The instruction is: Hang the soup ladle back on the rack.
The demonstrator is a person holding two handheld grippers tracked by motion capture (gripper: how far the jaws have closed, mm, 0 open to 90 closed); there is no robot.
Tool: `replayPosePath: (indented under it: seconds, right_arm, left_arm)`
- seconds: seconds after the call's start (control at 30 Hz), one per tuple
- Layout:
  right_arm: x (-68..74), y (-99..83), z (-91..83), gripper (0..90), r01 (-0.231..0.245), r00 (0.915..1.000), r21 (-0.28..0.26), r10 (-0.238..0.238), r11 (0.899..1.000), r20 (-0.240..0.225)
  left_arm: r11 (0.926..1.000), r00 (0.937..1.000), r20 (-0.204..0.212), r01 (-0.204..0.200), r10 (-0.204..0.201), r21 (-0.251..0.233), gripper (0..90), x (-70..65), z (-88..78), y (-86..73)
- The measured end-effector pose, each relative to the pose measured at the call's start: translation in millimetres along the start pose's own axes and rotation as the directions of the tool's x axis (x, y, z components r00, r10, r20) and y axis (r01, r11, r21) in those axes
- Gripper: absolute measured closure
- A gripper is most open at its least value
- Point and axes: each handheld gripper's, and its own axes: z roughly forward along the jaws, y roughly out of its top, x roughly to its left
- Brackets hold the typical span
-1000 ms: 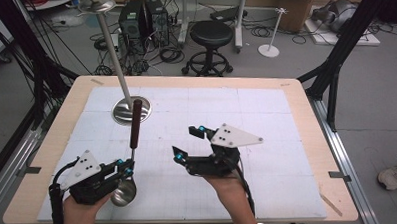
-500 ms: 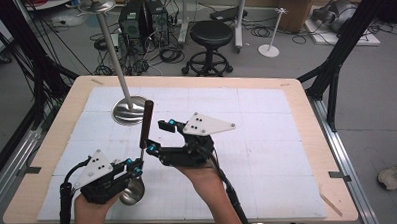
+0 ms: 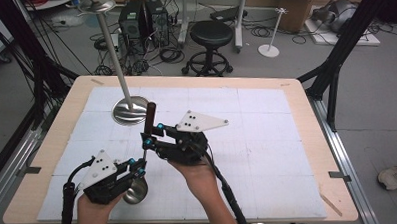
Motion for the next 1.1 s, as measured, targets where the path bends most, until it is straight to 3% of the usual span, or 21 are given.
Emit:
replayPosePath:
  seconds: [0.2, 0.3, 0.43, 0.47, 0.5, 0.53, 0.57, 0.6, 0.63, 0.73, 0.77, 0.83, 0.87, 0.9, 1.0, 1.03, 1.07, 1.1]
  right_arm:
    - [1.0, 2.3, -0.1, 72.7, -0.028, 0.9985, 0.009, 0.028, 1.0, -0.047]
    - [2.8, 4.9, -0.2, 73.0, -0.026, 0.9985, 0.021, 0.027, 0.999, -0.048]
    - [6.5, 11.1, -0.5, 73.3, 0.01, 0.998, 0.031, -0.008, 0.999, -0.063]
    - [7.9, 13.1, -0.9, 73.3, 0.017, 0.997, 0.026, -0.015, 1.0, -0.076]
    - [7.6, 14.1, -1.4, 73.3, 0.019, 0.9961, 0.025, -0.017, 1.0, -0.086]
    - [7.2, 15.1, -2.1, 73.4, 0.016, 0.995, 0.026, -0.014, 1.0, -0.099]
    - [7.2, 15.1, -2.1, 73.4, 0.016, 0.995, 0.026, -0.014, 1.0, -0.099]
    - [6.2, 16.0, -3.3, 73.4, 0.022, 0.9934, 0.033, -0.018, 0.999, -0.113]
    - [5.8, 16.3, -3.8, 73.3, 0.032, 0.9919, 0.037, -0.027, 0.999, -0.124]
    - [4.1, 16.7, -4.9, 73.3, 0.063, 0.9848, 0.05, -0.054, 0.997, -0.165]
    - [3.4, 16.8, -5.0, 73.3, 0.07, 0.9815, 0.047, -0.061, 0.996, -0.182]
    - [1.5, 17.1, -5.5, 73.3, 0.086, 0.9752, 0.046, -0.074, 0.995, -0.209]
    - [0.5, 17.2, -5.9, 73.3, 0.097, 0.9711, 0.045, -0.084, 0.994, -0.223]
    - [-0.3, 17.3, -6.1, 73.3, 0.105, 0.9676, 0.043, -0.092, 0.993, -0.235]
    - [-3.6, 17.1, -7.0, 73.2, 0.115, 0.9523, 0.048, -0.097, 0.992, -0.289]
    - [-3.6, 17.1, -7.0, 73.2, 0.115, 0.9523, 0.048, -0.097, 0.992, -0.289]
    - [-6.0, 17.1, -6.5, 73.2, 0.121, 0.9367, 0.042, -0.1, 0.992, -0.336]
    - [-6.9, 17.3, -6.5, 73.3, 0.125, 0.9307, 0.042, -0.102, 0.991, -0.351]
  left_arm:
    - [0.9999, 0.9999, 0.013, 0.001, -0.001, -0.01, 83.8, -0.7, 0.2, 0.1]
    - [0.9998, 0.9998, 0.022, 0.004, -0.004, -0.02, 83.7, -0.8, -0.3, 0.1]
    - [0.9987, 0.9987, 0.05, 0.015, -0.013, -0.048, 83.6, 0.0, -1.5, 0.8]
    - [0.9977, 0.9961, 0.088, 0.015, -0.009, -0.066, 83.2, 2.5, -2.3, 0.6]
    - [0.9977, 0.9961, 0.088, 0.015, -0.009, -0.066, 82.6, 2.5, -2.3, 0.6]
    - [0.9926, 0.9874, 0.158, 0.032, -0.013, -0.117, 78.4, 8.4, -3.6, -1.1]
    - [0.9926, 0.9874, 0.158, 0.032, -0.013, -0.117, 72.8, 8.4, -3.6, -1.1]
    - [0.9844, 0.9752, 0.221, 0.05, -0.011, -0.169, 68.6, 15.9, -5.4, -2.7]
    - [0.9796, 0.9647, 0.263, 0.064, -0.012, -0.19, 63.2, 19.7, -5.5, -3.0]
    - [0.9783, 0.9372, 0.349, 0.074, -0.002, -0.194, 52.5, 29.2, -6.1, -1.8]
    - [0.9804, 0.9289, 0.37, 0.082, -0.01, -0.179, 49.3, 31.4, -6.4, -0.9]
    - [0.9834, 0.9182, 0.396, 0.084, -0.014, -0.161, 47.2, 35.0, -6.5, 0.9]
    - [0.9834, 0.9182, 0.396, 0.084, -0.014, -0.161, 46.9, 35.0, -6.5, 0.9]
    - [0.9837, 0.9066, 0.422, 0.085, -0.011, -0.159, 46.9, 37.4, -6.5, 2.6]
    - [0.9846, 0.8905, 0.455, 0.08, 0.0, -0.155, 46.9, 39.4, -5.6, 5.1]
    - [0.9846, 0.8905, 0.455, 0.08, 0.0, -0.155, 47.3, 39.4, -5.6, 5.1]
    - [0.9873, 0.8757, 0.483, 0.072, 0.005, -0.141, 47.9, 39.5, -2.7, 5.8]
    - [0.9899, 0.8711, 0.491, 0.062, 0.009, -0.128, 48.3, 39.4, -1.1, 5.8]
